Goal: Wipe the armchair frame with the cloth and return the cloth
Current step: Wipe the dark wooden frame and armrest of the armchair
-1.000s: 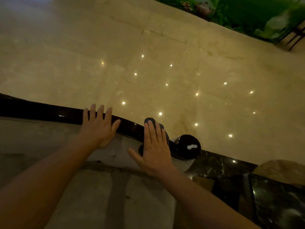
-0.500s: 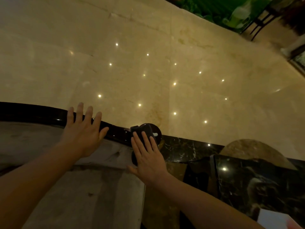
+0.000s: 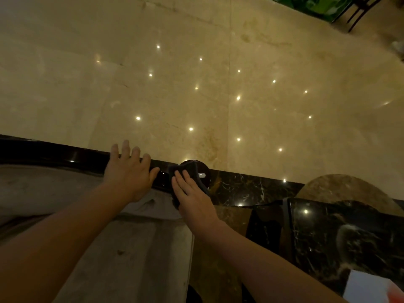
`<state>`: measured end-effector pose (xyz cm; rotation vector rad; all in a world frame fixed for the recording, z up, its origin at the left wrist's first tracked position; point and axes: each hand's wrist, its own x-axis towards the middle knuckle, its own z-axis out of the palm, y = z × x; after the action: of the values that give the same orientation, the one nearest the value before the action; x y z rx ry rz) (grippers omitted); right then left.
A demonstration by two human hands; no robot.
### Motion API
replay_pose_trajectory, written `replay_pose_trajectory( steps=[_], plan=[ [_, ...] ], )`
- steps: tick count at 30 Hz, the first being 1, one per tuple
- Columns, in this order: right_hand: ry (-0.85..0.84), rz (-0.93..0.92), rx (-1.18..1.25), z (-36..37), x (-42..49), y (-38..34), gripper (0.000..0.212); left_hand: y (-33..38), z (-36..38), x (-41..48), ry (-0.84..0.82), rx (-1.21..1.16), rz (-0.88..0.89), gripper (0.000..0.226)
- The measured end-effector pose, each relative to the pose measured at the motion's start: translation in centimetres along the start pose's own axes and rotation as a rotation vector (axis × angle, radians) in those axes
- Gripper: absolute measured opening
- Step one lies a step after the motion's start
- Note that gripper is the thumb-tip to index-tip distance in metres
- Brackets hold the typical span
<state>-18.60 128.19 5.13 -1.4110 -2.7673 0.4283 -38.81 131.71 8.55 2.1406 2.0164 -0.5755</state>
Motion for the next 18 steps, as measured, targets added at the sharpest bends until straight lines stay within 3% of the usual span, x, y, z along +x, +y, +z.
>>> replay_pose_trajectory(
  steps=[8,13,18],
  plan=[
    [0.136,-0.020,0.108,-1.3,-0.2,0.5,0.061,0.3,0.0,2.9,0.042,-0.001,0.253,0.057],
    [0.310,0.031,0.380,-2.6,-0.6,0.6,0.037,0.4,1.4,3.2,0.249,-0.083,0.208,0.062],
    [0.475,0.205,0.621,-6.6,-1.3,2.4,0.037,0.4,1.7,3.8,0.285,-0.031,0.236,0.060]
  ],
)
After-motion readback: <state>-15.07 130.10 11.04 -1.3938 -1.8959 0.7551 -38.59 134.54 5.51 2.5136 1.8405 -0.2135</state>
